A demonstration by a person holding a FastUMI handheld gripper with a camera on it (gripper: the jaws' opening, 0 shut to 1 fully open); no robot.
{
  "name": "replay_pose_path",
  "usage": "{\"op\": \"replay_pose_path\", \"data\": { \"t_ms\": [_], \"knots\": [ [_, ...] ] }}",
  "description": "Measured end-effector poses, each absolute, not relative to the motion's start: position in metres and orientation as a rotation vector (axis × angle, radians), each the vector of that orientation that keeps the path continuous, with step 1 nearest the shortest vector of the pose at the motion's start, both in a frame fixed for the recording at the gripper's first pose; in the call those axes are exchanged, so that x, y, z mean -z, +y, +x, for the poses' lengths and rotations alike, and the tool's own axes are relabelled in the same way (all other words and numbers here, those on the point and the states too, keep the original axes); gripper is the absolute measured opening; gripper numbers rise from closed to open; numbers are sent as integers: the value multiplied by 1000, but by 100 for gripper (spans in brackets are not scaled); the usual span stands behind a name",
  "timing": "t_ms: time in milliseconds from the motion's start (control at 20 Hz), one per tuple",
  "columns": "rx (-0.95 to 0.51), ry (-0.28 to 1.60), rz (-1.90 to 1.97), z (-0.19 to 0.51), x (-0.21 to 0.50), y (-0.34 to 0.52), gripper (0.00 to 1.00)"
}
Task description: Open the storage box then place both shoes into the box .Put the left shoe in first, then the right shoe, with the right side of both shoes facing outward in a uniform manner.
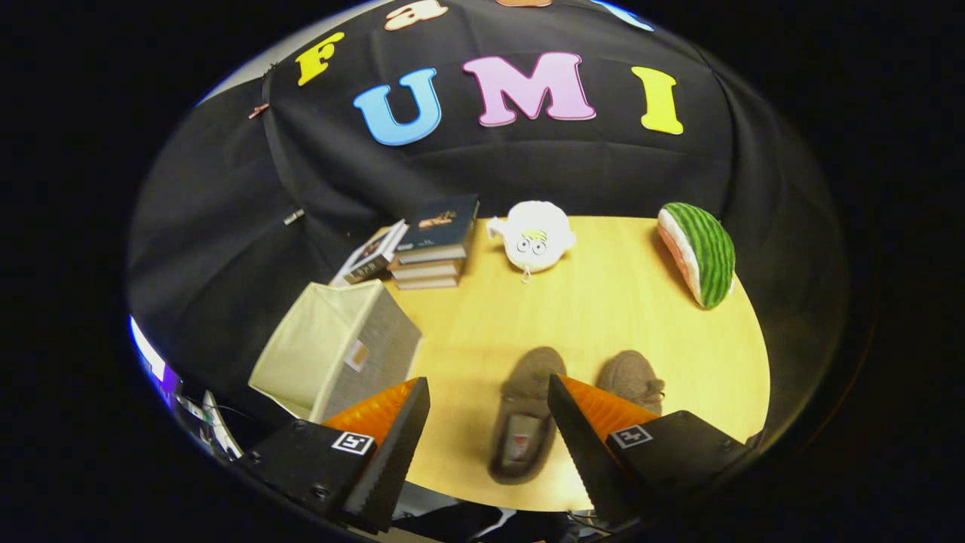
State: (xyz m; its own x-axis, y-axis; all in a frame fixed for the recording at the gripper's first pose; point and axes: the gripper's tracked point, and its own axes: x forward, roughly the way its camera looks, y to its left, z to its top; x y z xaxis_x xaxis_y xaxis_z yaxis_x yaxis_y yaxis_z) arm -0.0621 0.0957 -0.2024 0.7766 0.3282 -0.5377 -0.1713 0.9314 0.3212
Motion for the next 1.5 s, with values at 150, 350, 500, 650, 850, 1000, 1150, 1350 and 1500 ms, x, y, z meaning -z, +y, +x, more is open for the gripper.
{"op": "replay_pose_path", "data": {
  "t_ms": [150, 350, 500, 650, 850, 1000, 1150, 1350, 1500],
  "knots": [
    [-267, 698, 239, -66, 244, 84, 97],
    [-305, 782, 191, -66, 292, 83, 92],
    [-320, 840, 160, -57, 325, 86, 84],
    [-319, 874, 136, -42, 348, 89, 80],
    [-281, 874, 148, -21, 361, 88, 74],
    [-256, 881, 190, -7, 365, 96, 63],
    [-185, 860, 152, 4, 360, 88, 23],
    [-176, 853, 251, -5, 334, 97, 8],
    [-123, 827, 254, -10, 299, 94, 7]
  ]
}}
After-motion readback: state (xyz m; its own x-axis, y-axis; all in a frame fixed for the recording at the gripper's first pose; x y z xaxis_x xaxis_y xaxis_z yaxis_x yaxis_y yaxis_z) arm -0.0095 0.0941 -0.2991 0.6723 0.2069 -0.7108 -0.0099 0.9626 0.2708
